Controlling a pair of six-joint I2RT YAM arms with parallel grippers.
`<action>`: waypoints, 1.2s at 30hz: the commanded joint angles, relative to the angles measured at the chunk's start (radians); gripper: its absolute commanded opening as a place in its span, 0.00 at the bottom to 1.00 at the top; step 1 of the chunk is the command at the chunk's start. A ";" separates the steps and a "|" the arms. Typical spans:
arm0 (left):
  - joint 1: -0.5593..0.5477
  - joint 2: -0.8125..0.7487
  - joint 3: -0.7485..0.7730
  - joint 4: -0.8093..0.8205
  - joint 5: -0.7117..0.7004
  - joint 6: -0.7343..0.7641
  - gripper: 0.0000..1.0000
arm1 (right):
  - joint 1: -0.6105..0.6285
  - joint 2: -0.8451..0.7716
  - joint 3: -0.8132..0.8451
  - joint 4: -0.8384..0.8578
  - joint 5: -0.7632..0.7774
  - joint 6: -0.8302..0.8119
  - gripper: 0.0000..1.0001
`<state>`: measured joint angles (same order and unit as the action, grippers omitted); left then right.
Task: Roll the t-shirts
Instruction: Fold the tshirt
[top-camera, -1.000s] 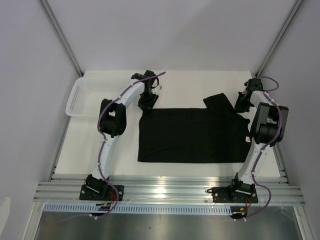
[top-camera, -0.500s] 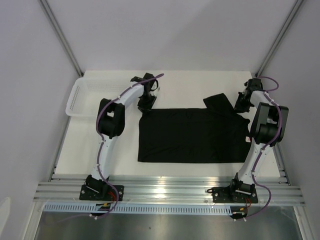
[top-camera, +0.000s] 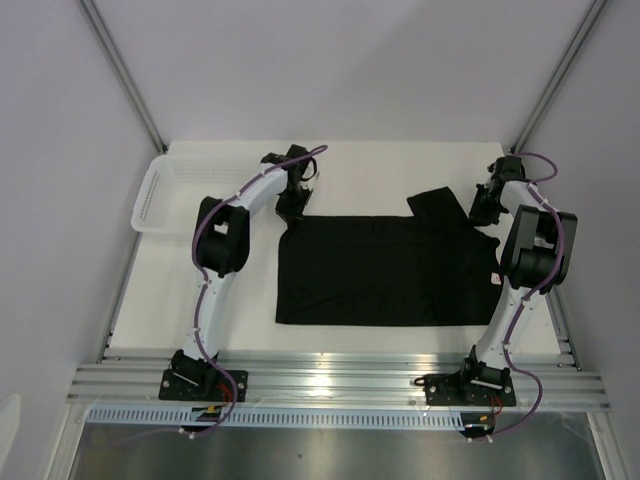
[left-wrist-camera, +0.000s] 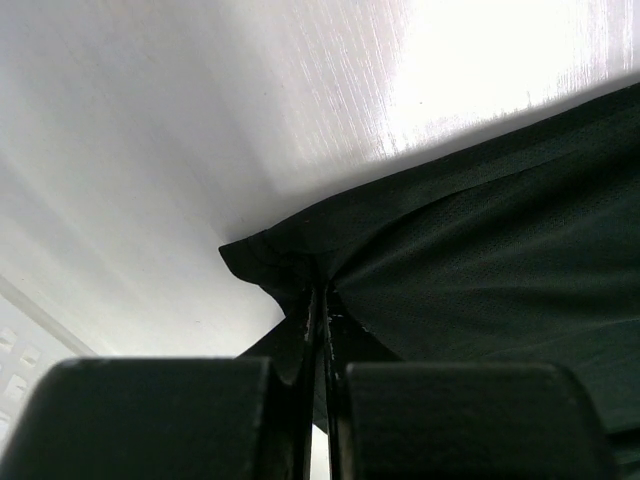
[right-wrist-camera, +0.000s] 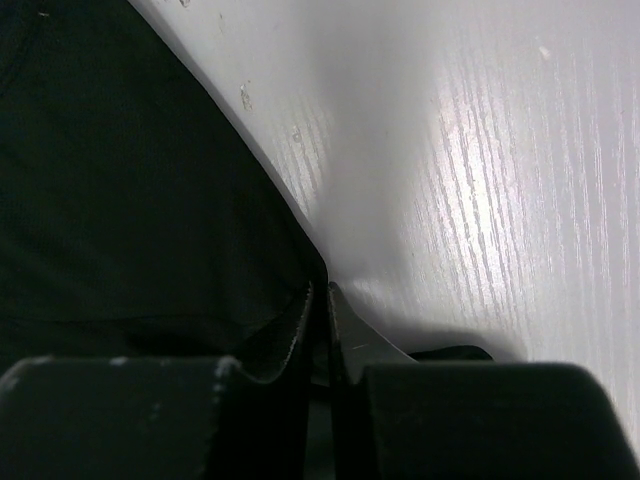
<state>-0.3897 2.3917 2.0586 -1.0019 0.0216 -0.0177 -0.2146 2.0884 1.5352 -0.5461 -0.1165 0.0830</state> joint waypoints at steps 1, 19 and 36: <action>0.006 -0.034 0.012 0.013 0.009 0.005 0.01 | 0.007 -0.002 0.032 -0.008 0.017 -0.017 0.13; -0.006 -0.104 -0.038 0.071 0.052 0.130 0.01 | 0.000 0.070 0.082 -0.035 0.012 -0.026 0.31; -0.011 -0.244 -0.179 0.092 0.096 0.286 0.01 | -0.009 -0.140 -0.036 -0.006 -0.012 -0.014 0.00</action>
<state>-0.3969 2.2505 1.9160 -0.9367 0.0711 0.1944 -0.2203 2.0811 1.5299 -0.5632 -0.1196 0.0700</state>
